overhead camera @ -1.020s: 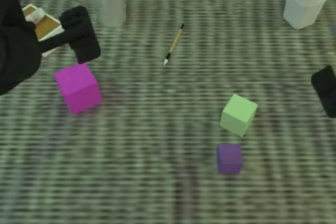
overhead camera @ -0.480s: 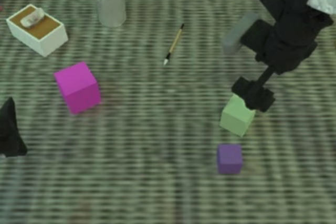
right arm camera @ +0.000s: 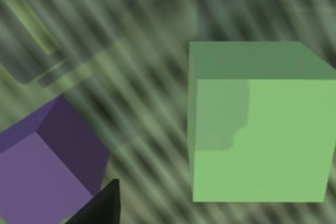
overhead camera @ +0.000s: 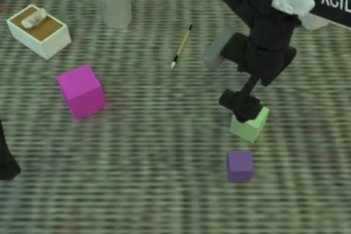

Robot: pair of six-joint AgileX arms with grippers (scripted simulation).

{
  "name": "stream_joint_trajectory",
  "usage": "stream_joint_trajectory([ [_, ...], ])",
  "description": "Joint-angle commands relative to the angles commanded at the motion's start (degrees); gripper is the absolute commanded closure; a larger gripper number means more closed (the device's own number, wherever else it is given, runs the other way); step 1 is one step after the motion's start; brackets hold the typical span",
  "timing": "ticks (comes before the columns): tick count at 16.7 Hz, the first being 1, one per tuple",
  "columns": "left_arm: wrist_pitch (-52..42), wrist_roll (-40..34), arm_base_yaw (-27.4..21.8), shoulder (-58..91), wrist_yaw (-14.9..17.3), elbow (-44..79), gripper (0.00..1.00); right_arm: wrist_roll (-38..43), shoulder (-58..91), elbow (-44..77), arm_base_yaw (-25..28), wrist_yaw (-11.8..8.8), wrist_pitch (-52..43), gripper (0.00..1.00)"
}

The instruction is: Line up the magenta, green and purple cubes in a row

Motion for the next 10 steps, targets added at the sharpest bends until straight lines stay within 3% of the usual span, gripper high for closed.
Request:
stream_joint_trajectory([
  [6, 0.0, 0.0, 0.0, 0.0, 0.0, 0.0, 0.0, -0.04, 0.4, -0.73, -0.15, 0.01, 0.96, 0.0],
  [10, 0.0, 0.0, 0.0, 0.0, 0.0, 0.0, 0.0, 0.07, 3.08, -6.29, -0.03, 0.03, 9.81, 0.0],
])
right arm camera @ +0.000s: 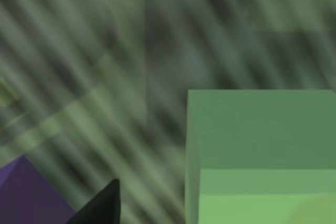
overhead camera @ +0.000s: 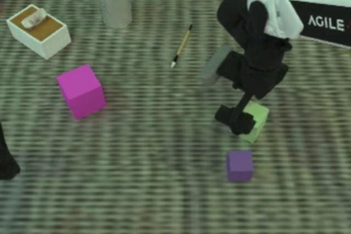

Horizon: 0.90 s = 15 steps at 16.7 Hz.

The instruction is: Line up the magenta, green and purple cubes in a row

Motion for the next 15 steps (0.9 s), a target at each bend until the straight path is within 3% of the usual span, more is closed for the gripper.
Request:
stream_joint_trajectory([
  [3, 0.0, 0.0, 0.0, 0.0, 0.0, 0.0, 0.0, 0.09, 2.2, -4.27, 0.08, 0.02, 6.37, 0.0],
  [8, 0.0, 0.0, 0.0, 0.0, 0.0, 0.0, 0.0, 0.1, 2.82, -5.22, 0.12, 0.03, 7.6, 0.0],
  [15, 0.0, 0.0, 0.0, 0.0, 0.0, 0.0, 0.0, 0.1, 2.82, -5.22, 0.12, 0.03, 7.6, 0.53],
])
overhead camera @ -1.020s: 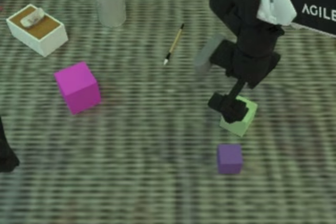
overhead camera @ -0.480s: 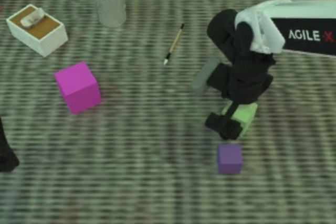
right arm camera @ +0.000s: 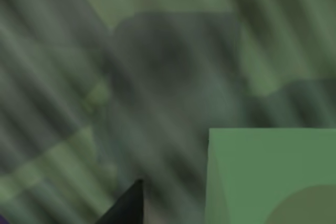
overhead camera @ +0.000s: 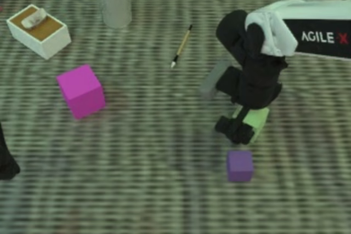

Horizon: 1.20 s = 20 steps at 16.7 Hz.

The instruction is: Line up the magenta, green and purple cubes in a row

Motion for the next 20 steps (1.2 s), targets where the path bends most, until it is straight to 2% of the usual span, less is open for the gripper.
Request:
stream_joint_trajectory([
  [6, 0.0, 0.0, 0.0, 0.0, 0.0, 0.0, 0.0, 0.0, 0.0, 0.0, 0.0, 0.0, 0.0, 0.98],
  [14, 0.0, 0.0, 0.0, 0.0, 0.0, 0.0, 0.0, 0.0, 0.0, 0.0, 0.0, 0.0, 0.0, 1.0],
  [16, 0.0, 0.0, 0.0, 0.0, 0.0, 0.0, 0.0, 0.41, -1.51, 0.41, -0.01, -0.52, -0.91, 1.0],
  [20, 0.0, 0.0, 0.0, 0.0, 0.0, 0.0, 0.0, 0.39, -3.3, 4.54, 0.17, -0.55, -7.11, 1.0],
])
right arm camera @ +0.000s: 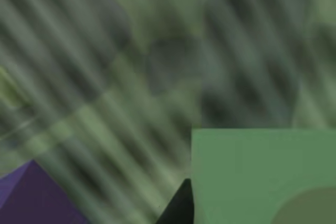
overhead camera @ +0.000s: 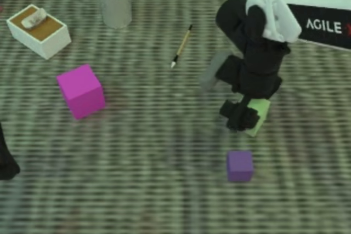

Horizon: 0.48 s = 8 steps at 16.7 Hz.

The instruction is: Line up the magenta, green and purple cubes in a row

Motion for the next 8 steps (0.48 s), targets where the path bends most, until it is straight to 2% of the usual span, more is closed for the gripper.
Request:
stream_joint_trajectory([
  [4, 0.0, 0.0, 0.0, 0.0, 0.0, 0.0, 0.0, -0.08, -2.56, 4.39, 0.27, -0.01, -6.84, 1.0],
  [8, 0.0, 0.0, 0.0, 0.0, 0.0, 0.0, 0.0, 0.02, -2.58, 4.54, -0.01, -0.03, -7.06, 1.0],
])
